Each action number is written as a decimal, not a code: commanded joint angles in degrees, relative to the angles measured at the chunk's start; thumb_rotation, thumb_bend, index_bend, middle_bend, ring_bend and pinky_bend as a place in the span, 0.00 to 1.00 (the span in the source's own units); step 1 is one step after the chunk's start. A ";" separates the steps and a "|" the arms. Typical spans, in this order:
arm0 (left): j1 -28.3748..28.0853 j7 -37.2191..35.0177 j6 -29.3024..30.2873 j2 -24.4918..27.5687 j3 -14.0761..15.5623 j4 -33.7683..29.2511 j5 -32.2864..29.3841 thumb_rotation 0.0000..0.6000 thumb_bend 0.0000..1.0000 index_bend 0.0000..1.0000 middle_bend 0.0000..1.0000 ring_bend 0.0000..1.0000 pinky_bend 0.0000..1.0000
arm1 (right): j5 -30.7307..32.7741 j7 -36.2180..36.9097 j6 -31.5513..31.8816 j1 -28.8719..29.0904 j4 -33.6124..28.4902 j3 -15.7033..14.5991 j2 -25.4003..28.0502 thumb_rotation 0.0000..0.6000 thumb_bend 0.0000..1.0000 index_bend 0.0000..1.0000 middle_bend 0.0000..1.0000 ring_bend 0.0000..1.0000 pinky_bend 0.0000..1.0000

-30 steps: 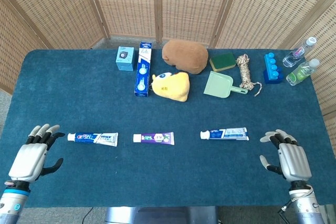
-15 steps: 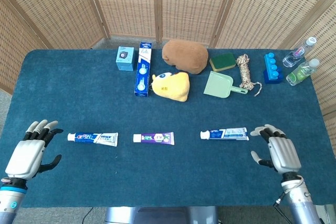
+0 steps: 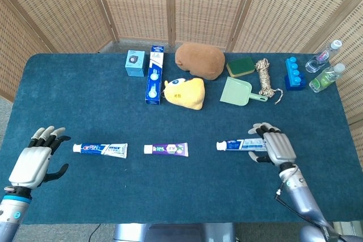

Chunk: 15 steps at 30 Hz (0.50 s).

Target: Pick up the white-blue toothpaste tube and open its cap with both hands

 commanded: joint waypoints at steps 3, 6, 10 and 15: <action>-0.45 0.11 -0.26 0.35 -0.34 0.06 -0.60 1.00 0.29 0.21 0.13 0.04 0.00 | 2.90 -3.35 -0.82 2.06 3.20 -0.18 -3.39 0.90 0.29 0.30 0.20 0.11 0.19; -0.63 0.11 -0.36 0.58 -0.43 0.04 -0.90 1.00 0.29 0.21 0.13 0.04 0.00 | 3.60 -4.16 -1.03 2.63 4.42 -0.58 -4.34 0.93 0.29 0.33 0.20 0.11 0.19; -0.79 0.09 -0.41 0.79 -0.48 -0.01 -1.10 1.00 0.29 0.21 0.13 0.04 0.00 | 3.96 -5.16 -1.24 3.22 6.03 -1.26 -5.36 0.93 0.29 0.34 0.20 0.11 0.19; -0.84 -0.02 -0.34 0.98 -0.36 -0.10 -1.11 1.00 0.29 0.21 0.13 0.04 0.00 | 3.23 -5.73 -1.19 3.84 8.13 -2.12 -6.93 0.93 0.28 0.33 0.20 0.11 0.19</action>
